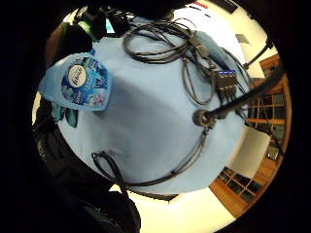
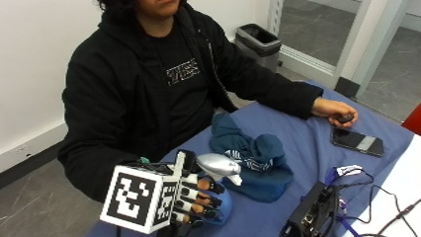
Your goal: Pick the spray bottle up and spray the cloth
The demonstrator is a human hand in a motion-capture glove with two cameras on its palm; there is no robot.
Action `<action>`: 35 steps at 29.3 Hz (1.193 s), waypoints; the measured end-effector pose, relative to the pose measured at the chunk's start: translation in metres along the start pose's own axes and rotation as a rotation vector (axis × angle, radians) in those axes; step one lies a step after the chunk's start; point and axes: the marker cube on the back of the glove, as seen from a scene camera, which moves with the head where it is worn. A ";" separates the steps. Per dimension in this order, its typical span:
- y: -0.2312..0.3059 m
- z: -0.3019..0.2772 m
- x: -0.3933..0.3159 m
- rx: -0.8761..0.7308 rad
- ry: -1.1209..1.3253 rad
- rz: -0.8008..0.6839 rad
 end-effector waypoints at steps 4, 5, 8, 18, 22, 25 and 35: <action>-0.007 0.010 0.000 0.036 -0.211 -0.037; -0.008 0.015 0.000 0.050 -0.284 -0.046; -0.012 0.024 -0.002 0.081 -0.462 -0.067; -0.029 0.035 -0.020 0.244 -0.754 -0.052; -0.038 0.040 -0.022 0.362 -0.792 -0.011; -0.041 0.043 -0.023 0.427 -0.776 0.014; -0.044 0.043 -0.020 0.573 -0.715 0.022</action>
